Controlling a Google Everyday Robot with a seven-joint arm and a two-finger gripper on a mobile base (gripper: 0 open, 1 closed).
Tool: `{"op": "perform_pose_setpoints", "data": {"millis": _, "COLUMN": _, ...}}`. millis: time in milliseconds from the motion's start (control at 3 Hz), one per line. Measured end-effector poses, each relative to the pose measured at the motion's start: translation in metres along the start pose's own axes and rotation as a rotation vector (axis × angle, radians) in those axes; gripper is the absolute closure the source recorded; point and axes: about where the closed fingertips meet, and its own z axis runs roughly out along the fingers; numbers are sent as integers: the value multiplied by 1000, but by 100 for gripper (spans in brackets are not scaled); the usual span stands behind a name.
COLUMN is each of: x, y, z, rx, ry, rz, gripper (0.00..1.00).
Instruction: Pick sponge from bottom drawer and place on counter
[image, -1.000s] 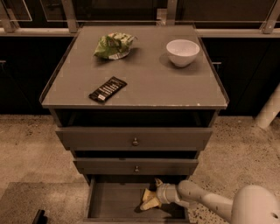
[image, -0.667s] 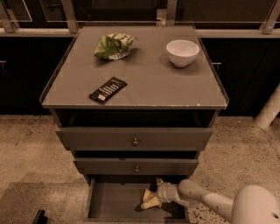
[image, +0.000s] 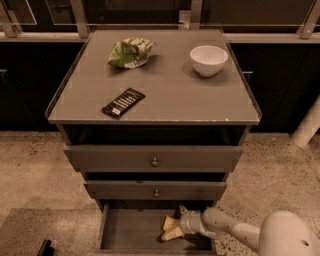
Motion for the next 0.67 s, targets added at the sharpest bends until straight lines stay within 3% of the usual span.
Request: {"op": "perform_pose_setpoints", "data": {"millis": 667, "x": 19, "y": -19, "z": 7, "rx": 77, "ry": 10, "rz": 20, "gripper": 0}}
